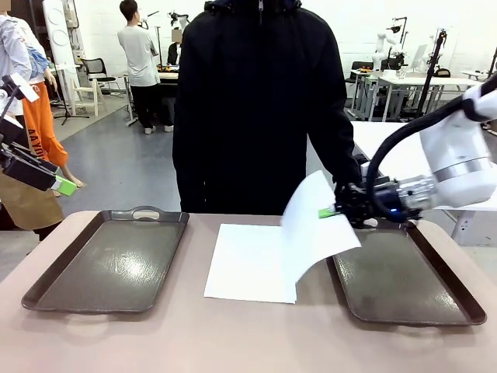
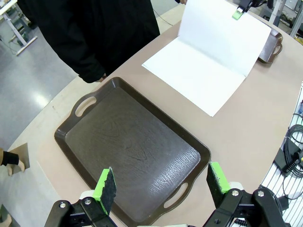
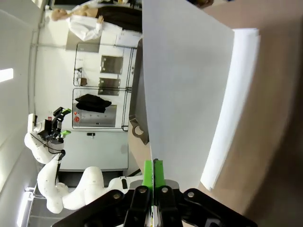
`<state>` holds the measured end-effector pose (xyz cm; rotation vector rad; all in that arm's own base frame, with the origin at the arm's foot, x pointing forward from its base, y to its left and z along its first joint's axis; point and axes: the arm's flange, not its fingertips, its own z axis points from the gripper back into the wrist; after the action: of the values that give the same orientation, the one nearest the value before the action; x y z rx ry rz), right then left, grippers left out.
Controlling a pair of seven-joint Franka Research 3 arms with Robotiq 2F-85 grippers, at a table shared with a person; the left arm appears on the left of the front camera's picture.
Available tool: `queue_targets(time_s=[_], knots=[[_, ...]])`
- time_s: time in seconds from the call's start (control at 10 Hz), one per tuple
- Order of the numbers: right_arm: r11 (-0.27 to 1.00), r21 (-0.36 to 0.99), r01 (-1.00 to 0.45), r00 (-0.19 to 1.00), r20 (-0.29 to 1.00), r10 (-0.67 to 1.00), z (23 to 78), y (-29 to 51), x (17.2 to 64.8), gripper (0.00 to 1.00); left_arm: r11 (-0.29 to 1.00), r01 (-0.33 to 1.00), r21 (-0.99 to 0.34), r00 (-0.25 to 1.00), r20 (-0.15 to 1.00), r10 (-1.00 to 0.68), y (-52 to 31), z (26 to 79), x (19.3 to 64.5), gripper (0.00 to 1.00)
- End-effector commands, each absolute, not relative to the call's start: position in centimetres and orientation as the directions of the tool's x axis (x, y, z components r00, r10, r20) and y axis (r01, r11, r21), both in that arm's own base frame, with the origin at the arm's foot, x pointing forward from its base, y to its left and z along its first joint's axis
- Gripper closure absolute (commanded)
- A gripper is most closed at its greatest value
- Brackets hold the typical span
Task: Sort the A4 documents.
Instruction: Place the A4 Paper in the designated Handle tray.
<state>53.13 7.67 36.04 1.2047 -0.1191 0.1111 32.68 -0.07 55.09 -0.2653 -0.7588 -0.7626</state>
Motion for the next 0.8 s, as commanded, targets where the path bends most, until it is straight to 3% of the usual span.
queue_targets(time_s=[0.0, 0.7], knots=[[0.379, 0.913, -0.148, 0.988, 0.15, 0.023, 37.2, 5.0, 52.4, 0.99, 0.699, 0.713, 0.045, 0.472, 0.707, -0.526, 0.0, 55.1, 32.7, 0.0], [0.446, 0.88, -0.164, 0.986, 0.165, 0.037, 37.5, -0.8, 53.1, 0.99, 0.699, 0.713, 0.045, 0.472, 0.707, -0.526, 0.0, 55.1, 32.7, 0.0]])
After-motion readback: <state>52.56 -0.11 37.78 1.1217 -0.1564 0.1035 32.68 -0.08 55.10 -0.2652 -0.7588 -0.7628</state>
